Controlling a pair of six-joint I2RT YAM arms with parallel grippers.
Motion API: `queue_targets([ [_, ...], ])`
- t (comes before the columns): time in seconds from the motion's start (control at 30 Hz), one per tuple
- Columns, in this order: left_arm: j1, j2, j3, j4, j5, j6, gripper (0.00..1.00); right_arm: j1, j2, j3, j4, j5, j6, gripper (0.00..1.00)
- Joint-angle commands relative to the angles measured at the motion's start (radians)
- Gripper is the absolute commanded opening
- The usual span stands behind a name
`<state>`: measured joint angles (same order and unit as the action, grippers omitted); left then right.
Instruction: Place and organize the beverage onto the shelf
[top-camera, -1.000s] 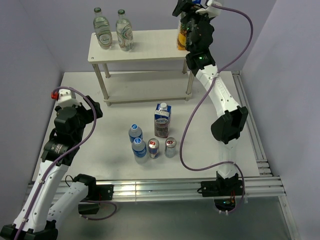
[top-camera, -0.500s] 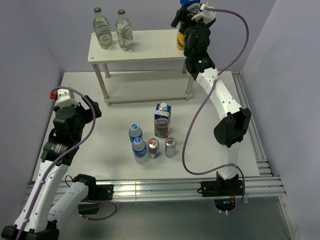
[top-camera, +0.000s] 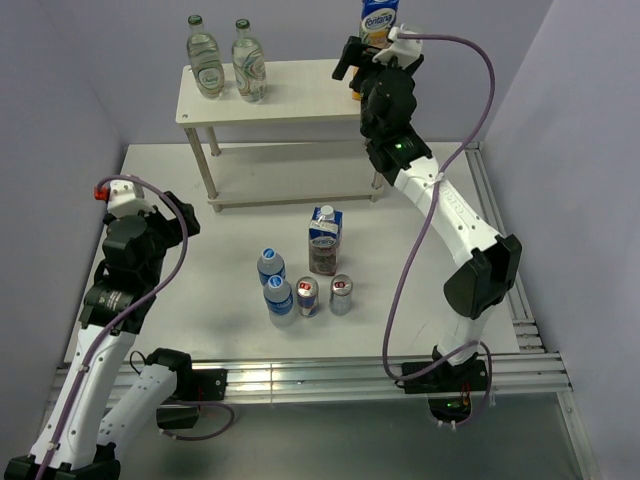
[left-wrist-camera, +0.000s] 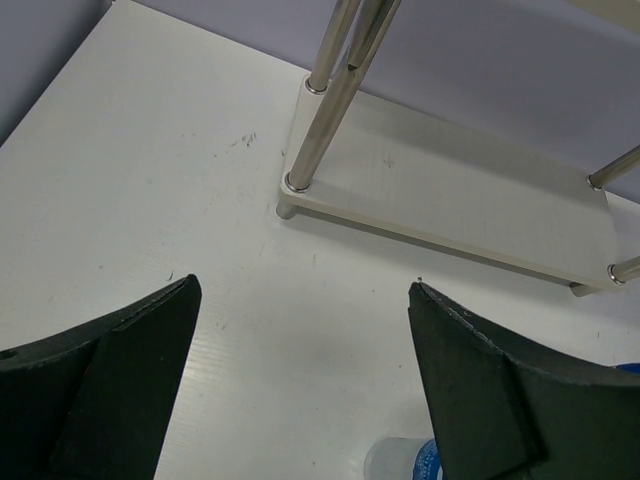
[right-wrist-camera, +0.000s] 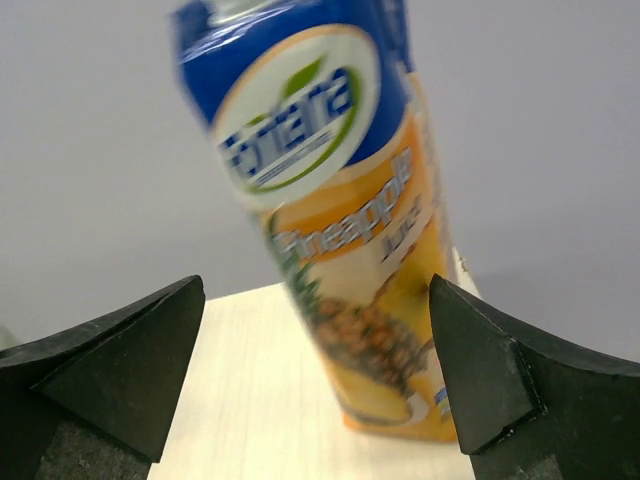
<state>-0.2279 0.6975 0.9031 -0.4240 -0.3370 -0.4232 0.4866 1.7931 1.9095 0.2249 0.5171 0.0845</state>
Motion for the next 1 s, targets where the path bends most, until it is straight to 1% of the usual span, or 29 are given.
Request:
queue_targets([
  [0.0,0.007,-0.016,0.005,0.03,0.015,0.001,0.91,0.043,-0.086,-0.03,0.051,0.034,-0.037,1.0],
  [0.13,0.007,-0.026,0.003,0.033,0.012,0.003,0.91,0.055,-0.107,-0.03,0.005,0.078,-0.032,1.0],
  [0.23,0.007,-0.026,0.005,0.031,0.012,0.003,0.91,0.066,-0.172,-0.079,-0.027,0.109,0.0,1.0],
  [0.3,0.007,-0.026,0.005,0.033,0.012,0.001,0.91,0.084,-0.219,-0.151,-0.022,0.136,0.001,1.0],
  [0.4,0.007,-0.026,0.005,0.031,0.009,-0.002,0.91,0.177,-0.323,-0.283,0.014,0.274,-0.074,1.0],
  [0.43,0.007,-0.026,0.005,0.031,0.009,-0.003,0.91,0.238,-0.39,-0.323,0.022,0.341,-0.104,1.0],
  [0.47,0.007,-0.026,0.006,0.03,0.007,-0.005,0.91,0.265,-0.424,-0.383,-0.014,0.356,-0.041,1.0],
  [0.5,0.007,-0.027,0.007,0.031,0.006,-0.005,0.91,0.286,-0.457,-0.395,-0.089,0.354,0.031,1.0],
  [0.53,0.007,-0.026,0.008,0.031,0.009,-0.006,0.91,0.299,-0.512,-0.405,-0.281,0.327,0.119,1.0],
  [0.57,0.007,-0.027,0.008,0.03,0.009,-0.005,0.91,0.309,-0.537,-0.429,-0.371,0.269,0.262,1.0],
  [0.6,0.007,-0.024,0.01,0.03,0.012,-0.006,0.91,0.32,-0.576,-0.457,-0.485,0.249,0.314,1.0],
  [0.63,0.007,-0.026,0.01,0.031,0.016,-0.006,0.91,0.332,-0.593,-0.484,-0.531,0.23,0.361,1.0],
  [0.67,0.007,-0.026,0.01,0.031,0.021,-0.008,0.91,0.363,-0.609,-0.548,-0.564,0.194,0.43,1.0],
  [0.73,0.007,-0.029,0.01,0.03,0.03,-0.008,0.91,0.398,-0.643,-0.607,-0.642,0.17,0.524,1.0],
  [0.83,0.007,-0.03,0.013,0.025,0.033,-0.006,0.91,0.44,-0.644,-0.7,-0.713,0.115,0.607,1.0],
  [0.9,0.007,-0.038,0.016,0.022,0.03,-0.008,0.91,0.448,-0.612,-0.711,-0.751,0.069,0.638,1.0],
  [0.97,0.007,-0.042,0.013,0.025,0.027,-0.006,0.91,0.452,-0.586,-0.716,-0.751,0.037,0.658,1.0],
])
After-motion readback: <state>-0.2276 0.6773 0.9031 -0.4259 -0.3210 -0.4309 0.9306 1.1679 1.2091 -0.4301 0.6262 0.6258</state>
